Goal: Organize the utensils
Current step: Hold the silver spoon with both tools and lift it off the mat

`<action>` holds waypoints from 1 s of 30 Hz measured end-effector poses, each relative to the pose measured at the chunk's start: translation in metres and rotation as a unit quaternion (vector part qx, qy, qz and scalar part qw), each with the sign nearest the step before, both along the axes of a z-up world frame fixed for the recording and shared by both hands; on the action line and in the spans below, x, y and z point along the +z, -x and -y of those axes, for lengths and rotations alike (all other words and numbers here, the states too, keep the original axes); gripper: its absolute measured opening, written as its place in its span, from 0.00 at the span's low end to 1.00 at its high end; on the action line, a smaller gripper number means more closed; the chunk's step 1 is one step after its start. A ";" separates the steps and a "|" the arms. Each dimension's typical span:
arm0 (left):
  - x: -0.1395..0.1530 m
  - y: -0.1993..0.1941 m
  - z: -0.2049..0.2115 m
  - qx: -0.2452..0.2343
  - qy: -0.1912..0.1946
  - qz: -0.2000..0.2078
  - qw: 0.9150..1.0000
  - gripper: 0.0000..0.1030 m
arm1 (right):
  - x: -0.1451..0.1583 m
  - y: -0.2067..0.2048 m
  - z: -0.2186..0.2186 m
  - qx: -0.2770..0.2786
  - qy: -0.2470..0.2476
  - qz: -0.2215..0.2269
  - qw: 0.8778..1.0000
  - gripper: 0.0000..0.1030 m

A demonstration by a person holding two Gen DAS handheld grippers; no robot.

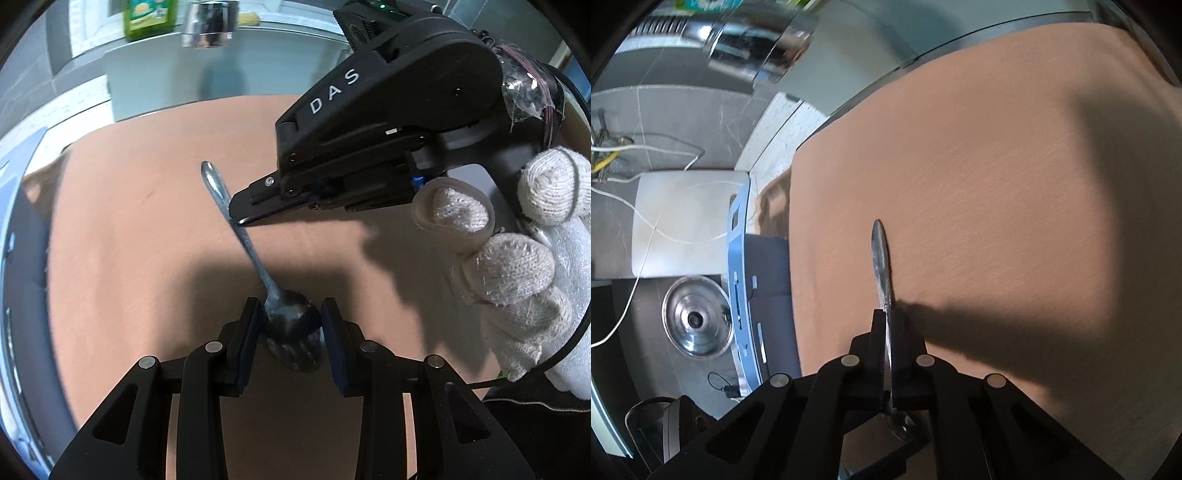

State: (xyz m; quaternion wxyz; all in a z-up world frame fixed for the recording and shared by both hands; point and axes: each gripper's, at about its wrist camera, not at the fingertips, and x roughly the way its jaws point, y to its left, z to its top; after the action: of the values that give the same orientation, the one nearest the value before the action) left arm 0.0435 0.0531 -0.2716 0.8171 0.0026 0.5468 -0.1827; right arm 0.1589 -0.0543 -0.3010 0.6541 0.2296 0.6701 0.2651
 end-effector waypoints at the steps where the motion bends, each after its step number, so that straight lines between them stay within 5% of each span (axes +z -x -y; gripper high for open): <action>1: 0.000 0.001 -0.003 0.006 -0.003 -0.001 1.000 0.31 | -0.001 0.000 -0.003 0.004 0.000 -0.003 1.000 0.02; 14: -0.004 0.034 -0.001 0.031 0.010 0.012 0.999 0.43 | 0.007 0.005 -0.035 0.084 0.072 0.035 0.993 0.14; 17: 0.002 0.036 0.005 0.028 0.004 0.024 0.999 0.34 | 0.005 0.004 -0.036 0.085 0.077 0.041 0.993 0.06; 30: 0.011 0.041 0.001 0.042 0.016 0.029 0.999 0.24 | 0.011 0.008 -0.022 0.039 0.028 0.028 0.998 0.06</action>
State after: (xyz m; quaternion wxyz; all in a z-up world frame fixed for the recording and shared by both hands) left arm 0.0027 0.0523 -0.2602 0.8397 -0.0280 0.5194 -0.1561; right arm 0.1507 -0.0326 -0.2902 0.6680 0.1778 0.6670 0.2780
